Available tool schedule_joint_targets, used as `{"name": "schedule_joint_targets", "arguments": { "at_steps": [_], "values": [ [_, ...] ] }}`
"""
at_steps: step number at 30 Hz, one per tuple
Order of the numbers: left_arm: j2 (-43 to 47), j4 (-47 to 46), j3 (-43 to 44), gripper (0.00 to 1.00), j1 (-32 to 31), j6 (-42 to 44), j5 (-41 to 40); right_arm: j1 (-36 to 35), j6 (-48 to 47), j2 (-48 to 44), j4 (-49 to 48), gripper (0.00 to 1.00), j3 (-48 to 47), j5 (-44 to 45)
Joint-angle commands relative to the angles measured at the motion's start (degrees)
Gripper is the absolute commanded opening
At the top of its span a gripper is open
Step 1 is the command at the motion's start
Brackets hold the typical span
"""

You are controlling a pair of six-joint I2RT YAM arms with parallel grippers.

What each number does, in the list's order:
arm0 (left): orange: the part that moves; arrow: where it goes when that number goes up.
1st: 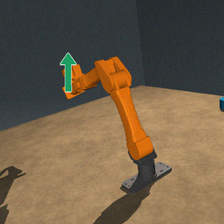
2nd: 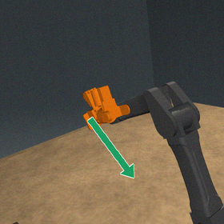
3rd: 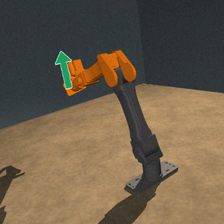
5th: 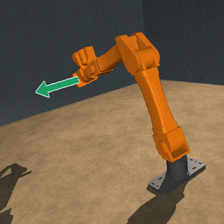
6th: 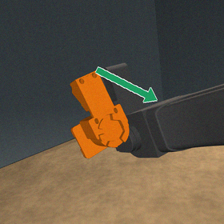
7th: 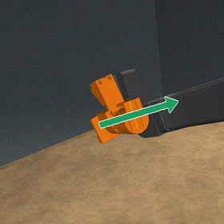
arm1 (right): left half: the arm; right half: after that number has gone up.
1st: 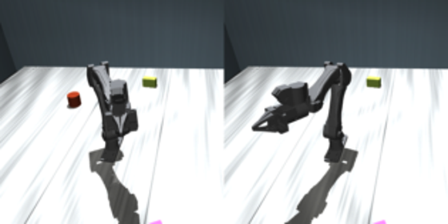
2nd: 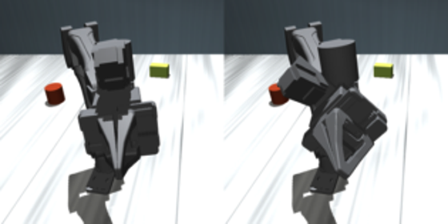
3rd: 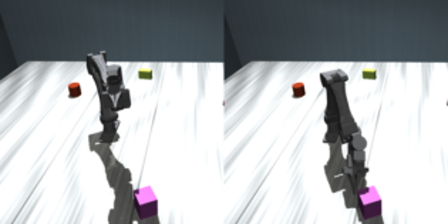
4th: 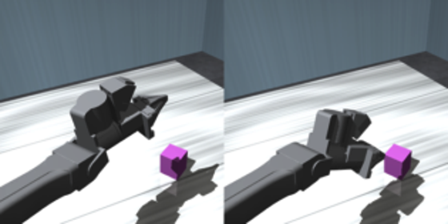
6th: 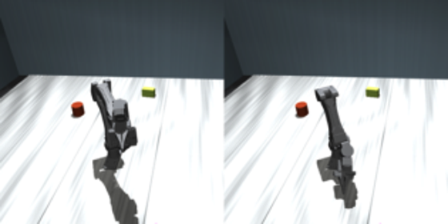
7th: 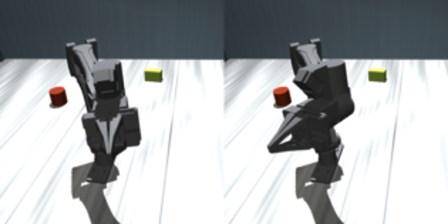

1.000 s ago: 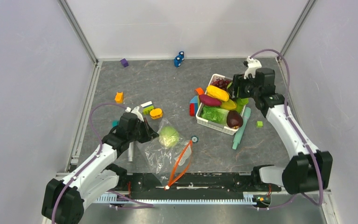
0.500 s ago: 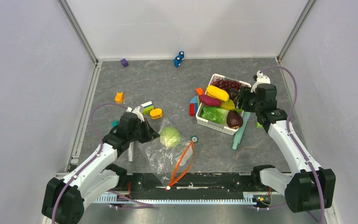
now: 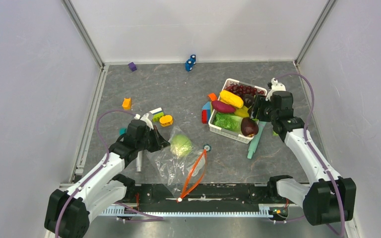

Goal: Open the zip-top bag and remove the fake food
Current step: Place the fake fruit in the bin.

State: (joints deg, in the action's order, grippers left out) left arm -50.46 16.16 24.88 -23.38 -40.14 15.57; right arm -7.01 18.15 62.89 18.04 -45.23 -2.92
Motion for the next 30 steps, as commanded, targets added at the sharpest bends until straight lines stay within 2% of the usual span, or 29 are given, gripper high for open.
{"name": "schedule_joint_targets", "arguments": {
  "at_steps": [1, 8, 12, 14, 17, 19, 22, 30],
  "values": [
    [0.9, -0.3, -0.5, 0.06, -0.2, -1.2, 1.2, 0.1, -1.3, 0.5, -0.6, 0.67, -0.4, 0.4],
    [0.6, -0.7, -0.5, 0.07, -0.2, -1.3, 1.2, 0.1, -1.9, 0.7, -0.5, 0.82, -1.0, 0.5],
    [0.5, -0.6, -0.6, 0.07, -0.1, -1.3, 1.2, 0.1, -2.0, 0.6, -0.5, 0.84, -1.2, 0.6],
    [0.5, -0.8, -0.6, 0.07, -0.1, -1.4, 1.2, 0.1, -2.2, 0.4, -0.7, 0.79, -1.0, 0.4],
    [0.5, -1.0, -0.7, 0.07, -0.2, -1.3, 1.2, 0.1, -2.4, 0.0, -1.3, 0.65, -0.8, -0.1],
    [0.5, -1.0, -0.7, 0.07, -0.1, -1.3, 1.2, 0.1, -2.4, -0.5, -1.8, 0.59, -0.6, -0.2],
    [0.7, -1.0, -1.0, 0.07, -0.2, -1.4, 1.2, 0.1, -2.6, -1.2, -2.2, 0.56, -1.4, 0.4],
    [0.8, -1.2, -1.2, 0.07, -0.2, -1.5, 1.0, 0.1, -5.6, 0.0, -3.6, 0.55, -6.3, -3.2]
  ]
}}
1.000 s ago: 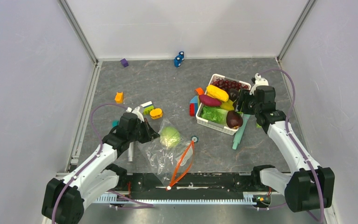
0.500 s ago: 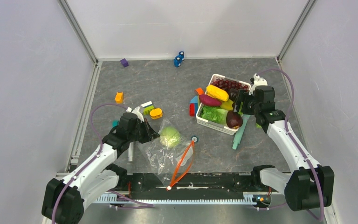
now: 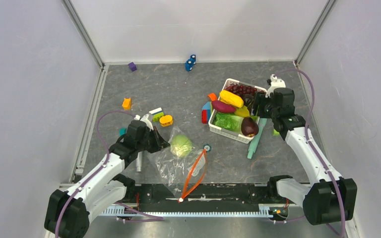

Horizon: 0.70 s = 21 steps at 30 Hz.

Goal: Open the zip-top bag and remove the fake food
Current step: Place the fake fruit in the bin.

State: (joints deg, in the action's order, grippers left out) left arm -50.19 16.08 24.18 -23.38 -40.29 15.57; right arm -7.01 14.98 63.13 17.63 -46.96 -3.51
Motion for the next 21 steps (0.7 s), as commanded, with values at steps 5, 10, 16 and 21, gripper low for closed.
{"name": "schedule_joint_targets", "arguments": {
  "at_steps": [5, 10, 16, 21],
  "values": [
    [0.4, -1.3, -0.5, 0.07, -0.1, -1.3, 1.0, -0.1, -4.7, 1.3, -5.7, 0.54, -5.7, -11.7],
    [0.3, -1.6, -0.8, 0.07, -0.2, -1.4, 1.0, -4.5, -7.7, 2.2, -7.8, 0.54, -5.2, -19.9],
    [0.1, -1.8, -0.8, 0.07, -0.2, -1.6, 1.2, -10.1, -9.9, 3.2, -7.2, 0.54, -3.4, -15.4],
    [0.5, -1.7, -1.0, 0.07, -0.2, -1.5, 1.0, -11.4, -10.7, 3.6, -7.1, 0.55, -3.9, -12.3]
  ]
}}
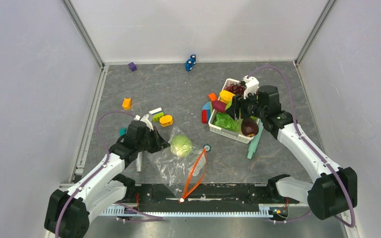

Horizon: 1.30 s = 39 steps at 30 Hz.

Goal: Open the zip-top bag and remove the fake food
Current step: Place the fake fruit in the bin.

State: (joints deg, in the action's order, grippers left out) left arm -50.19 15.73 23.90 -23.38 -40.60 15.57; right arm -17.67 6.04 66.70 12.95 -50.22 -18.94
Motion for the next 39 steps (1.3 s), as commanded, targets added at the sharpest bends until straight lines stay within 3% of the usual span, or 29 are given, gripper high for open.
{"name": "schedule_joint_targets", "arguments": {
  "at_steps": [1, 17, 22, 29, 39],
  "values": [
    [0.4, -1.3, -0.7, 0.07, -0.2, -1.2, 1.0, -0.7, -1.3, -0.3, -2.6, 0.55, -1.1, 4.7],
    [0.7, -1.1, -0.4, 0.07, -0.2, -0.8, 0.9, 3.0, 0.8, 8.2, 7.5, 0.58, -18.1, 23.1],
    [0.6, -0.9, -0.3, 0.07, -0.2, -0.5, 0.9, 7.3, 0.3, 14.0, 7.3, 0.59, -22.0, 19.2],
    [0.2, -1.0, -0.2, 0.08, -0.2, -0.5, 0.8, 7.7, -5.3, 20.7, 5.6, 0.61, -25.3, 10.1],
    [-0.8, -1.3, 0.1, 0.08, -0.1, -0.2, 0.6, 7.7, -8.1, 26.7, 2.7, 0.66, -27.7, 9.2]
  ]
}}
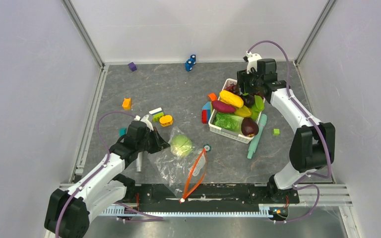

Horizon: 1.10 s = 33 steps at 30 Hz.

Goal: Open the zip-top bag and remove the fake food
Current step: Place the fake fruit in the bin.

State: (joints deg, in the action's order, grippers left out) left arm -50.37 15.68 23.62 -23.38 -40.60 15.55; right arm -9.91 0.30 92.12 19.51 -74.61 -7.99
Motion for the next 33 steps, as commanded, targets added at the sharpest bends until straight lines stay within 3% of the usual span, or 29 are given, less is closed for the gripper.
{"name": "schedule_joint_targets", "arguments": {
  "at_steps": [1, 12, 23, 26, 33],
  "values": [
    [-0.7, -1.3, 0.5, 0.08, -0.1, -0.2, 0.6, 0.0, -2.5, 1.7, -4.0, 0.67, -3.4, -2.2],
    [-0.7, -1.2, 0.2, 0.09, -0.1, 0.0, 0.6, 0.0, -3.7, 3.7, -4.4, 0.84, -4.2, -3.6],
    [-0.9, -1.3, 0.2, 0.09, -0.1, -0.1, 0.6, 0.0, -4.0, 2.8, -4.4, 0.91, -4.8, -2.8],
    [-0.8, -1.3, 0.1, 0.09, -0.1, 0.0, 0.6, 0.0, -3.9, 2.2, -4.6, 0.92, -4.3, -2.3],
    [-0.7, -1.3, -0.1, 0.09, -0.1, -0.1, 0.7, 0.0, -3.7, 2.1, -3.6, 0.81, -4.0, -2.8]
  ]
}}
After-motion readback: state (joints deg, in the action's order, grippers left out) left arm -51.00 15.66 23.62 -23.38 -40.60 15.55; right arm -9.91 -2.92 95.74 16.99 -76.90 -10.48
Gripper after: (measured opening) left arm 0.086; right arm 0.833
